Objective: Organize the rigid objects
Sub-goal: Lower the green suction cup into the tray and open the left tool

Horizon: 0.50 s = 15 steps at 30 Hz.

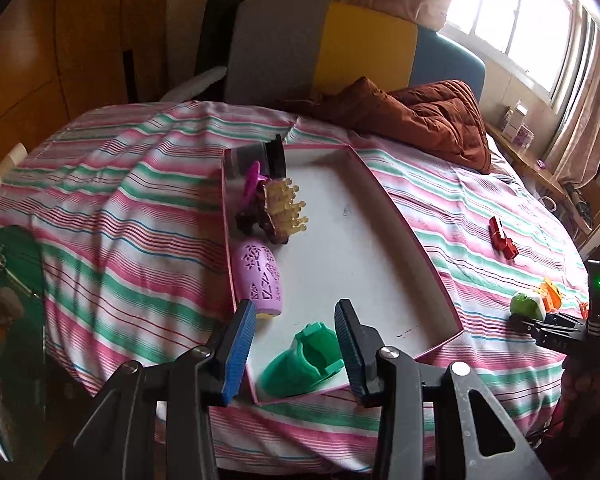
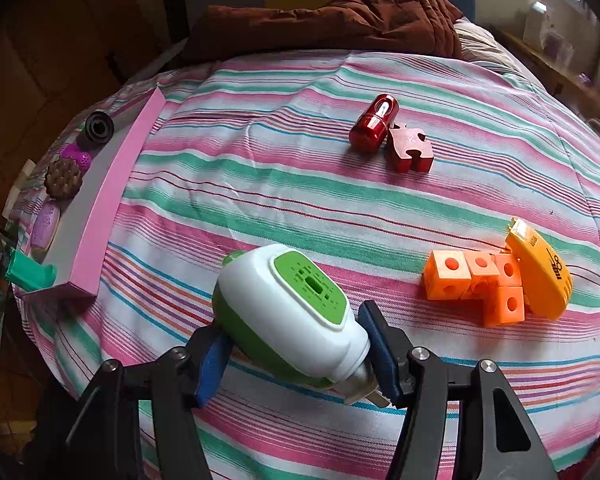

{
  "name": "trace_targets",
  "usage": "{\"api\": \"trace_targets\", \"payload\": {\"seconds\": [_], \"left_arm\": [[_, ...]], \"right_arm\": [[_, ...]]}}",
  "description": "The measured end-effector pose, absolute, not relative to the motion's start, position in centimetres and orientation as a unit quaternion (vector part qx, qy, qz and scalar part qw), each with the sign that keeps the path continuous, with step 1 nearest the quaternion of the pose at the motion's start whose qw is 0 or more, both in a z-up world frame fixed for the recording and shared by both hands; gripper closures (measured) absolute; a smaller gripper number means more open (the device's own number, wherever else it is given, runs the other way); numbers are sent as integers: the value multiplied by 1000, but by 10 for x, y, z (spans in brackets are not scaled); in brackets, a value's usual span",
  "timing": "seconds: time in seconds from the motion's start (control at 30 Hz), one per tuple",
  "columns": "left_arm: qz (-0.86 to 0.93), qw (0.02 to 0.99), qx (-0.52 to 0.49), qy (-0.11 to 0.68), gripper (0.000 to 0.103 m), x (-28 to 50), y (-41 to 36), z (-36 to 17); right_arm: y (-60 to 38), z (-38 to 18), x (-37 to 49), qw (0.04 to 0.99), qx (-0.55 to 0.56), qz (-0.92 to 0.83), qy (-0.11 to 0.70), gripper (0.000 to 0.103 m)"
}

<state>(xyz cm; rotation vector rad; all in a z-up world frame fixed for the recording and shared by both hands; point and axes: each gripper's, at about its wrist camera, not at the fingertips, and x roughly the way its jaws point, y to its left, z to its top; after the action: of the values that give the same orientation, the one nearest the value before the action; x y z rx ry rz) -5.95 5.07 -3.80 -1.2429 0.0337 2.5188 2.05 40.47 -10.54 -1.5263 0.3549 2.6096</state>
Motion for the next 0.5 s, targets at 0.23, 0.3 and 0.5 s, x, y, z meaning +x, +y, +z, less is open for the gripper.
{"api": "trace_targets", "payload": {"seconds": [0.23,0.3,0.5], "left_arm": [[887,161,-432,18,62,-52,45,-36],[887,161,-433,16,62,-51,44,-37],[886,159,-436,10,62,-49,36,-40]], "right_arm": [[404,-105,18,62,-504,853,123,40],[403,-105,18,64,-507,851,120,40],[398,-105,15,68,-516,847,102,40]]}}
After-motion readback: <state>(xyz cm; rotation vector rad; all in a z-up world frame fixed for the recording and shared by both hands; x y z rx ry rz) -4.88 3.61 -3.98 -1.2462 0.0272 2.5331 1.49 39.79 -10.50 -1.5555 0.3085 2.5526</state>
